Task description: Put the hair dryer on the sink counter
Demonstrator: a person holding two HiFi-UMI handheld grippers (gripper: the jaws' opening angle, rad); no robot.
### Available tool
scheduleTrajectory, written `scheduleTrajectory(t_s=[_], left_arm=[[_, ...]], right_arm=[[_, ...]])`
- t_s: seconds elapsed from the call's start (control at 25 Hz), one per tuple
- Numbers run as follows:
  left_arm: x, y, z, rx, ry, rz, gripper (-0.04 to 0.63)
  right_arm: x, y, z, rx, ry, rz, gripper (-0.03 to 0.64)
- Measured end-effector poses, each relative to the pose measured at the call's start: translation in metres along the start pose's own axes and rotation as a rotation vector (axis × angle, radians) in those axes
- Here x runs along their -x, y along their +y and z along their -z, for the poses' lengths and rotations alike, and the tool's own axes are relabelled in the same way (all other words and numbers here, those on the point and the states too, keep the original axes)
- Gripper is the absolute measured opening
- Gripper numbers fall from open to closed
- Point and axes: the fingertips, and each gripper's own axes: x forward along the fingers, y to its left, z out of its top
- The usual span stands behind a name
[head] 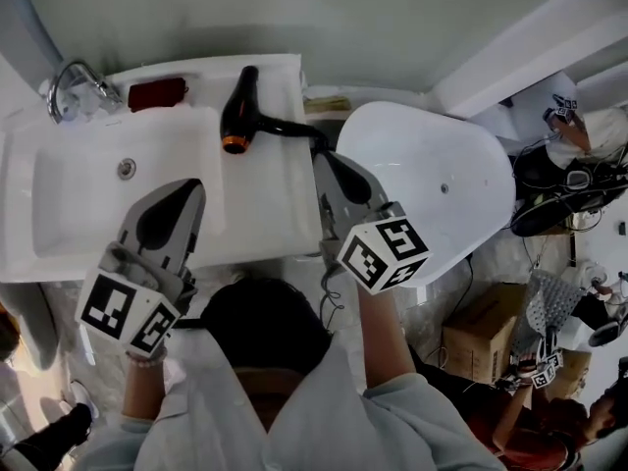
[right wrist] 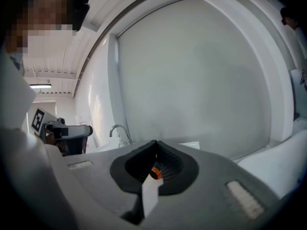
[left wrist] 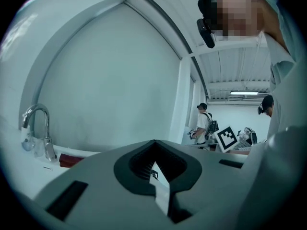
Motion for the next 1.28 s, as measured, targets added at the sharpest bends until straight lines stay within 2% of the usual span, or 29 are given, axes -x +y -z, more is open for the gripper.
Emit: scheduleTrajectory(t_s=[0.16, 0.56, 1.04, 1.28], left_arm=[[0.003, -0.01, 0.0, -0.01, 0.004, 0.009, 0.003], [-0.001, -0.068, 0.004, -0.026, -0.006, 0.058, 0.003], [0.034, -0.164, 0.024, -0.027, -0.018, 0.037, 0.003], [0.055, -0.206, 0.028, -0.017, -0.015, 0.006, 0.003]], right_arm=[[0.032, 0.003, 0.009, -0.042, -0.022, 0.034, -0.002], [0.09, -0.009, 0.013, -0.041, -0.045, 0.069, -0.002], [0.195, -0.009, 0.027, -0.011, -0.055, 0.089, -0.002], [0.238, 0.001, 0.027, -0.009, -0.063, 0.065, -0.002]])
